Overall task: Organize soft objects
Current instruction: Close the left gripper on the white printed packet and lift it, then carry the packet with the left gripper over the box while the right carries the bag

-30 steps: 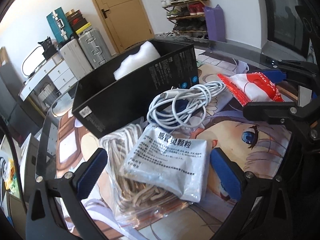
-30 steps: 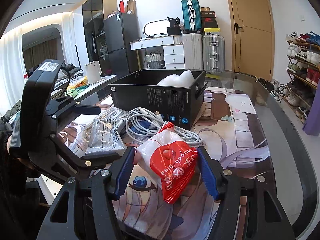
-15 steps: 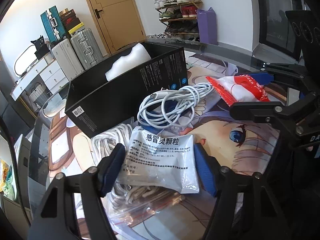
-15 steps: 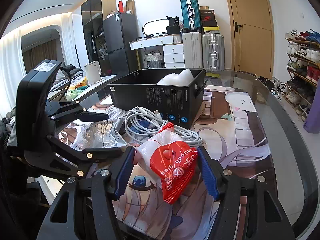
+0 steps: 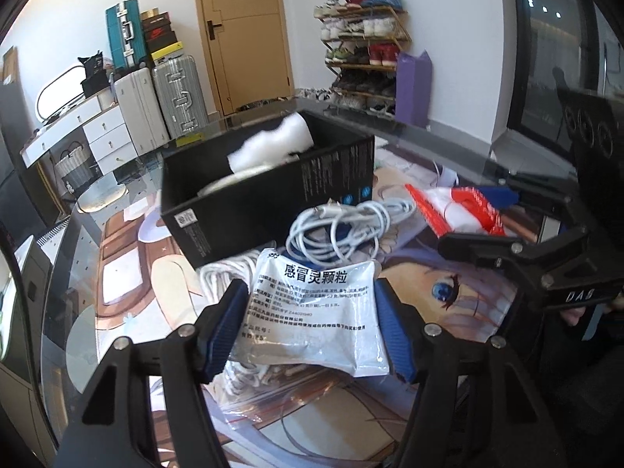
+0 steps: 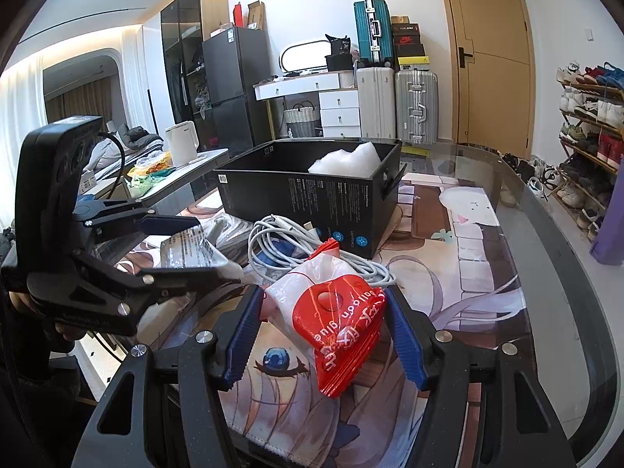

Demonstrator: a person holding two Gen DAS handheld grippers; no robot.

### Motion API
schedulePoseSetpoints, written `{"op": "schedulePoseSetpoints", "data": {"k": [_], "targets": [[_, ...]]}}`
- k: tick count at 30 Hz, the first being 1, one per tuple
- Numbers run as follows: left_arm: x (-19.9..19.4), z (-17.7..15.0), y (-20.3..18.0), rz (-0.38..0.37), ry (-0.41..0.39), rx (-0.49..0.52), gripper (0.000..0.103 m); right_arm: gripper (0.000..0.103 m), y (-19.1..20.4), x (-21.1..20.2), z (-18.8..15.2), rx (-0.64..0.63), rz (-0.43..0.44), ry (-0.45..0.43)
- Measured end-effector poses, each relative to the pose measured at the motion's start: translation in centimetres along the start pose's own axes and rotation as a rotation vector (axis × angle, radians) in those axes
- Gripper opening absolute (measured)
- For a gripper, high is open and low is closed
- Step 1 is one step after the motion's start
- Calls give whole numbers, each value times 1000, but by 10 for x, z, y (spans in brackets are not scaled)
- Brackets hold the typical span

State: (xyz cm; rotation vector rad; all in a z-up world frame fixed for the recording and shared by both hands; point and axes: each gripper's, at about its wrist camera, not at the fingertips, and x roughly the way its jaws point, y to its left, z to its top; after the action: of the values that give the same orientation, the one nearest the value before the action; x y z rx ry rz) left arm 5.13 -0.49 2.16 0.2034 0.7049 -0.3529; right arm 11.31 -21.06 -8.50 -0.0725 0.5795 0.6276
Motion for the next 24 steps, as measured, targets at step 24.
{"op": "schedulePoseSetpoints", "data": {"k": [24], "targets": [[-25,42,47,43,-202,-242,65,64,-4,-15,68,-53,13,-58]]}}
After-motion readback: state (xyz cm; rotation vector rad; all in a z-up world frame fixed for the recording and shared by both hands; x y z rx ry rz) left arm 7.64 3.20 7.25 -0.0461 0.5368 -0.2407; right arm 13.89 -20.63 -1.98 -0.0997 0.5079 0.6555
